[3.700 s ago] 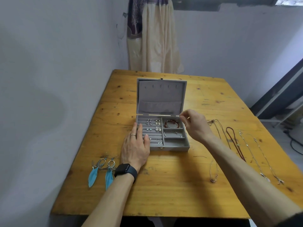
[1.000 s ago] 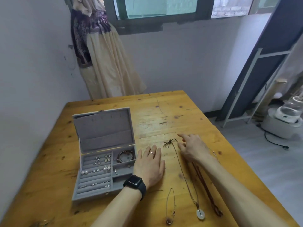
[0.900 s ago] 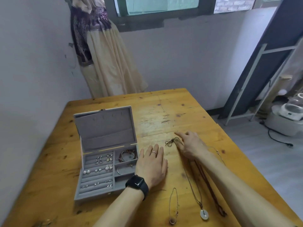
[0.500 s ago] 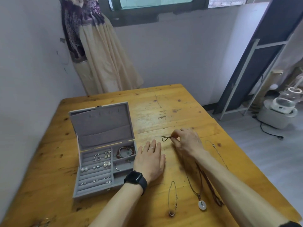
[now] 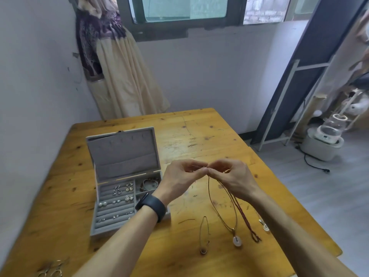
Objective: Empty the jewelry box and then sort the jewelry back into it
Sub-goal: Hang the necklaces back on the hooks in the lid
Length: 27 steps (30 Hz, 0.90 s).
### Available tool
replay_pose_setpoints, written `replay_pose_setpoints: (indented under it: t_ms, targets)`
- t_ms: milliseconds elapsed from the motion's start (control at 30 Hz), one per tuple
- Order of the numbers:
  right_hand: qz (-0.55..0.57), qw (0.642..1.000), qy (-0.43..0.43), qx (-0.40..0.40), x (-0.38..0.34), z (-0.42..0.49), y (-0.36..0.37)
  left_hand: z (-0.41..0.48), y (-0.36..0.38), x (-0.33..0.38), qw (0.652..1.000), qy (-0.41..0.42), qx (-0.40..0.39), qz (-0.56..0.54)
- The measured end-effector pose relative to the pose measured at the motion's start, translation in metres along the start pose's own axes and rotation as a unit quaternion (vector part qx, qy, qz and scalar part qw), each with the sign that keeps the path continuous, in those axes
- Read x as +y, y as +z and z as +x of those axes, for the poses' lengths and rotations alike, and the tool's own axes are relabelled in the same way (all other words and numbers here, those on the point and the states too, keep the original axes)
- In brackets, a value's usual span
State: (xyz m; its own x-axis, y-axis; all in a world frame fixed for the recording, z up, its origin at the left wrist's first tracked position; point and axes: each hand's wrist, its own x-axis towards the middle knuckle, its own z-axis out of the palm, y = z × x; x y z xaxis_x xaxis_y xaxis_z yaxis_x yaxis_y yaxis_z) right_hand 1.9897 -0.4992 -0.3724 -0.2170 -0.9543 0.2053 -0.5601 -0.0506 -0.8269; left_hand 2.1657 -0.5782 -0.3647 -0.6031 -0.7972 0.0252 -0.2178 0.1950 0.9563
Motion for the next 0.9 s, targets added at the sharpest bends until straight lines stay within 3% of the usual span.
replay_pose_setpoints:
  t_ms: [200,300,533,767,900]
  targets:
    - [0.072,0.997,-0.004,-0.015,-0.044,-0.001,0.003,-0.015,-0.03,0.039,0.997,0.041,0.049,0.041]
    - [0.125,0.991,-0.002,-0.046,-0.062,-0.007,0.014,-0.026,-0.052,0.063,0.994,0.068,0.085,0.003]
    - [0.118,0.988,-0.004,-0.097,-0.08,-0.028,0.054,-0.057,-0.127,0.1,0.974,0.059,0.202,-0.085]
    - [0.113,0.985,-0.023,-0.127,-0.088,-0.035,0.106,-0.083,-0.194,0.095,0.958,0.028,0.284,-0.024]
    - [0.099,0.991,-0.015,-0.086,-0.091,-0.032,0.134,-0.092,-0.214,0.08,0.953,0.027,0.3,0.03]
